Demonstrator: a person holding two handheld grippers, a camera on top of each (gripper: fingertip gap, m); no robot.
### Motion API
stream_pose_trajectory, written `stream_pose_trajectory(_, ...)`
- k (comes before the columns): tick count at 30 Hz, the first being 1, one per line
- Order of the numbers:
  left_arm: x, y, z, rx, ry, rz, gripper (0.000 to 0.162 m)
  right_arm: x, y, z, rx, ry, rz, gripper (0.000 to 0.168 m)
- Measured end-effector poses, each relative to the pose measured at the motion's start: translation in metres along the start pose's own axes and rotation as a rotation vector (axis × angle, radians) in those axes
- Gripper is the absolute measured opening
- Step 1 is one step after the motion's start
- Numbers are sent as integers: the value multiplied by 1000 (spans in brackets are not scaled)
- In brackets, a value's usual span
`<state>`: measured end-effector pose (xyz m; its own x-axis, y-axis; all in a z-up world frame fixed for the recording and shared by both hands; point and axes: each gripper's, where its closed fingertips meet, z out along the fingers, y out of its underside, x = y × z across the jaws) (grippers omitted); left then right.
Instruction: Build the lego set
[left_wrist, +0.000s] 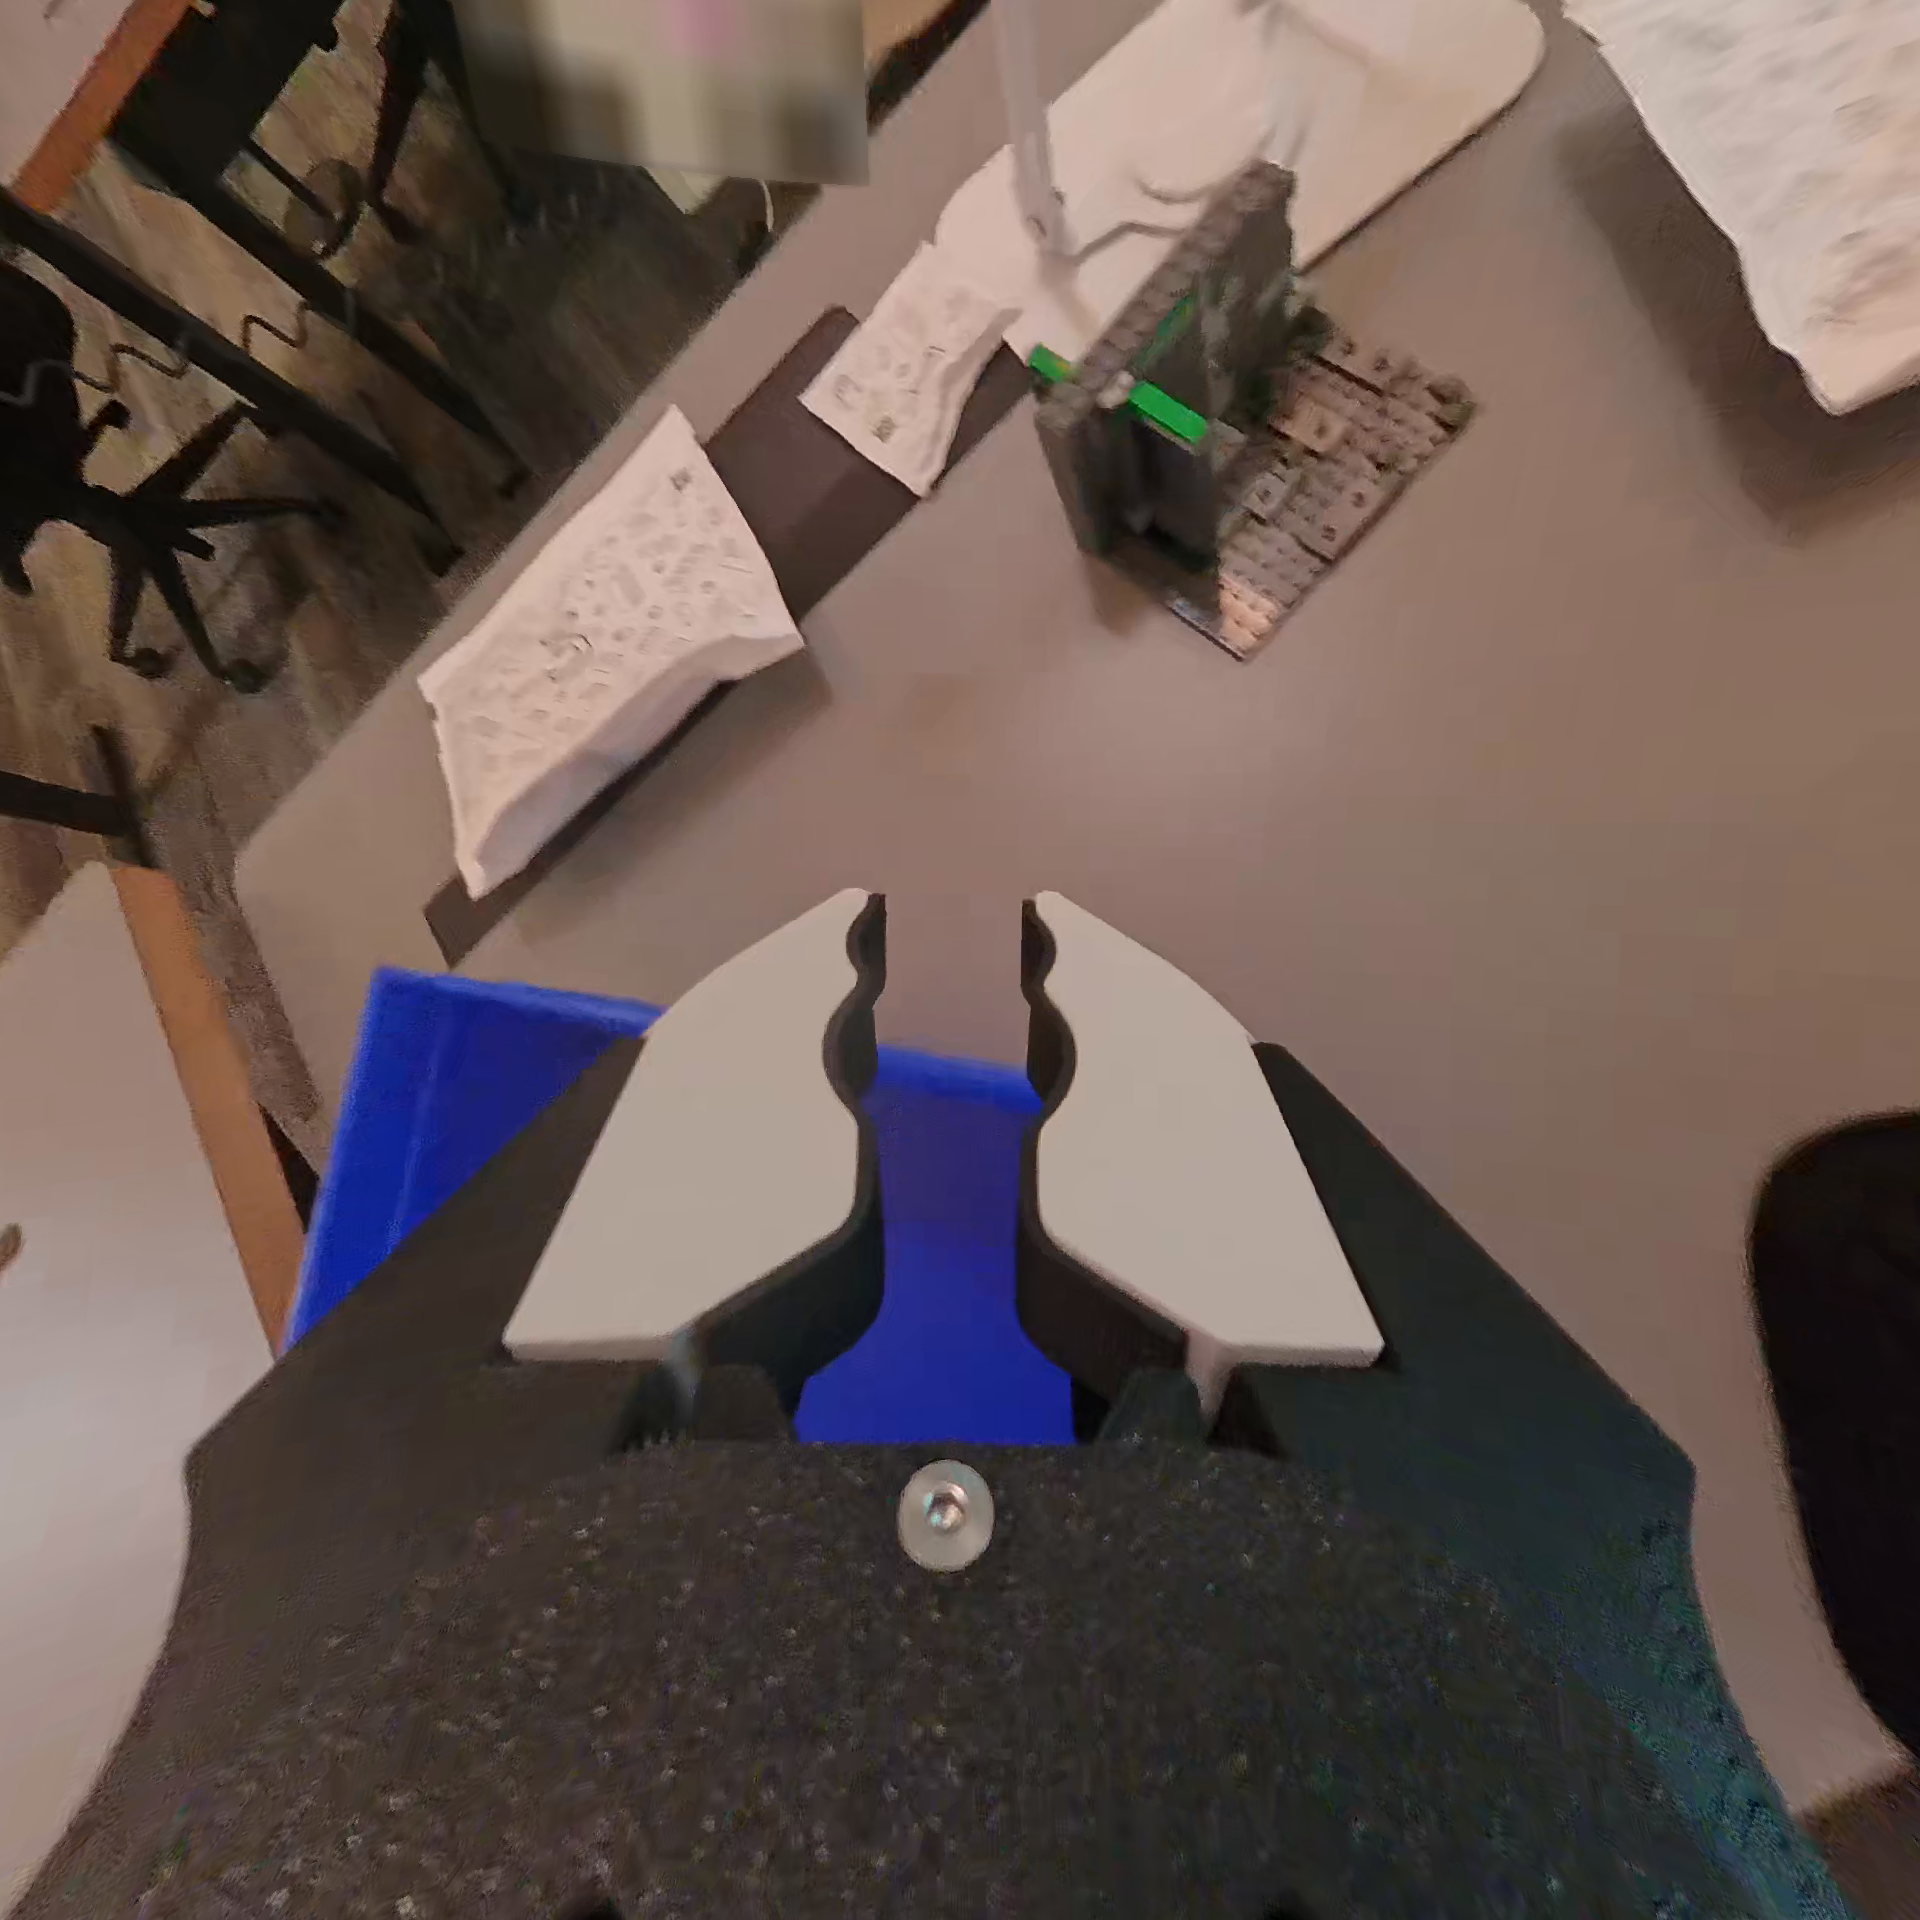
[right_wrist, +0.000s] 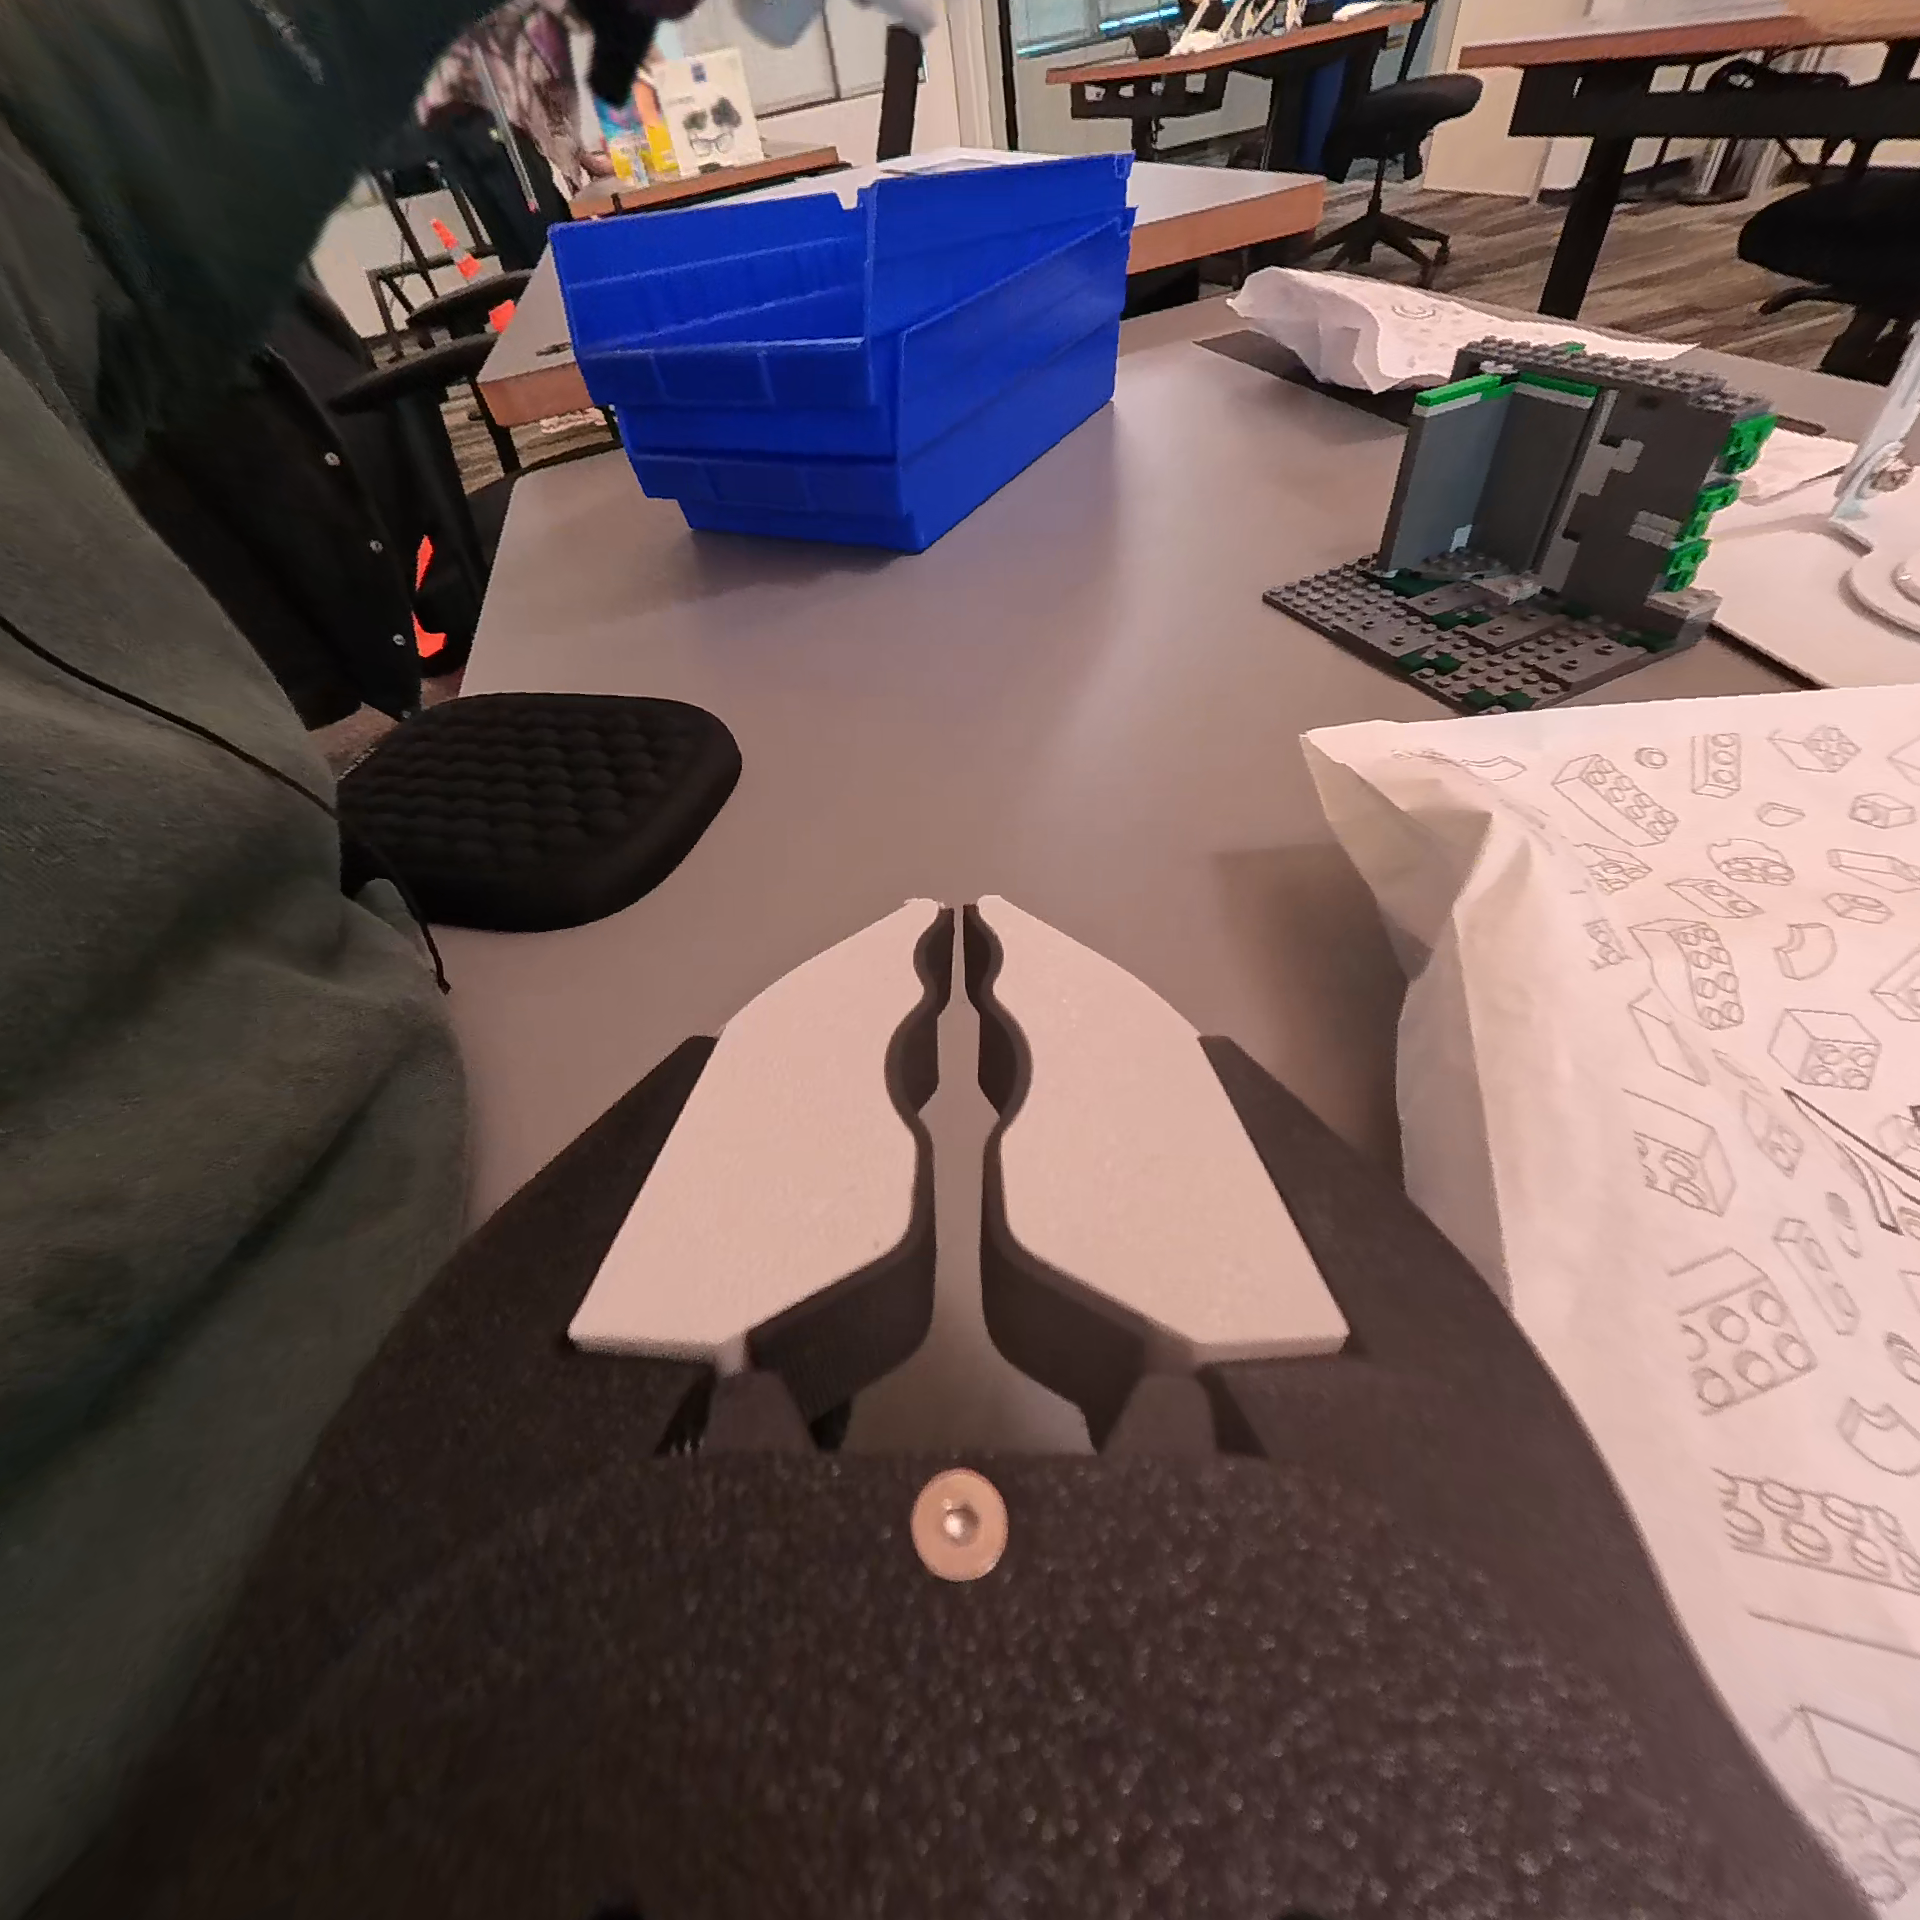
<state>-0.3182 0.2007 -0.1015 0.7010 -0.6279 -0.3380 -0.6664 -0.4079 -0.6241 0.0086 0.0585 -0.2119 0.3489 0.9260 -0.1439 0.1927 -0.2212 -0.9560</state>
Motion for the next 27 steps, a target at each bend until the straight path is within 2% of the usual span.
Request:
stream_pose_trajectory(5,40,64,-20,-129,60,-33,37,-2,0,0,0,-3,-6,1)
stream_pose_trajectory(8,60,112,-14,-237,117,-45,44,-3,-1,0,0,-3,-12,1)
stream_pose_trajectory(11,64,151,-2,-336,104,-15,50,-3,-1,0,-1,4,-16,1)
stream_pose_trajectory(14,54,183,9,-445,37,116,42,-3,-1,1,-5,9,-24,1)
stream_pose_trajectory(15,47,185,12,-446,-1,164,31,-4,-1,1,-6,11,-26,1)
stream_pose_trajectory(27,16,186,25,-460,-28,279,32,-1,3,2,-21,24,-19,1)
